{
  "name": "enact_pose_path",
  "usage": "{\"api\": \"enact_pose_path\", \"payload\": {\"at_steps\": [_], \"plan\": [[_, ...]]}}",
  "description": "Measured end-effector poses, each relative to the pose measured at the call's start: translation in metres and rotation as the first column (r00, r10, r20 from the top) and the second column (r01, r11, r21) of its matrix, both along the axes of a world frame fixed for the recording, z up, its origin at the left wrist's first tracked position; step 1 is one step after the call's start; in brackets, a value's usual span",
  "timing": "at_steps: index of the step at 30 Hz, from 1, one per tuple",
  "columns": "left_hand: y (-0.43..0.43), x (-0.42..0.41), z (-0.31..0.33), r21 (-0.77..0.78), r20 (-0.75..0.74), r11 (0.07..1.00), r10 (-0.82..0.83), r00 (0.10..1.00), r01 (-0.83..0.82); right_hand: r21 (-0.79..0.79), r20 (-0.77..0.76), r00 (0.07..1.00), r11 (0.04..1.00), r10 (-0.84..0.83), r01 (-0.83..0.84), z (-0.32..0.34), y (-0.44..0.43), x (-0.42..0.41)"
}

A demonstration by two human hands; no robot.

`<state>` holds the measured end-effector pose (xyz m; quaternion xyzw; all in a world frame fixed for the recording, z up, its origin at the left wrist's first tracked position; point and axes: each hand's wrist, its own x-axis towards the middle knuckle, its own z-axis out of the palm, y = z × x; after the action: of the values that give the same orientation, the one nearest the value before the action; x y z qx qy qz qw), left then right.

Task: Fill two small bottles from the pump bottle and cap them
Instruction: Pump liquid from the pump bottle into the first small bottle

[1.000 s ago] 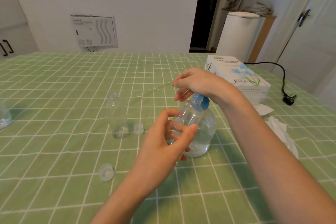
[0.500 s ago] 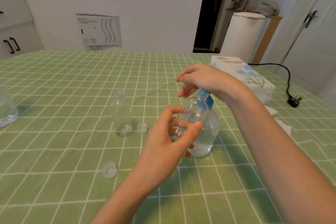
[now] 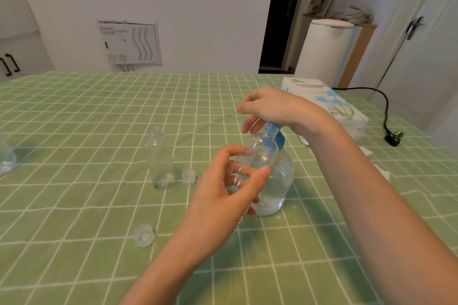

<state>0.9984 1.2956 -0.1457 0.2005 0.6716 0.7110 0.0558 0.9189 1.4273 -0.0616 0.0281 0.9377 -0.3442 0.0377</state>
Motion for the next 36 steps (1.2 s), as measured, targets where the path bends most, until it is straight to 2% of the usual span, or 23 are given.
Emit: {"api": "enact_pose_path", "payload": {"at_steps": [15, 24, 36], "plan": [[-0.001, 0.001, -0.004, -0.035, 0.007, 0.999, 0.01, 1.0, -0.01, -0.069, 0.039, 0.999, 0.998, -0.01, 0.013, -0.013, 0.0, -0.001], [0.0, 0.0, 0.001, -0.008, 0.01, 1.0, 0.004, 1.0, -0.004, 0.003, -0.001, 1.0, 1.0, -0.007, 0.007, -0.001, 0.002, 0.0], [0.0, 0.001, -0.005, -0.023, -0.008, 1.0, 0.006, 1.0, -0.006, -0.079, 0.043, 0.999, 0.997, 0.003, 0.001, -0.012, 0.001, 0.0]]}}
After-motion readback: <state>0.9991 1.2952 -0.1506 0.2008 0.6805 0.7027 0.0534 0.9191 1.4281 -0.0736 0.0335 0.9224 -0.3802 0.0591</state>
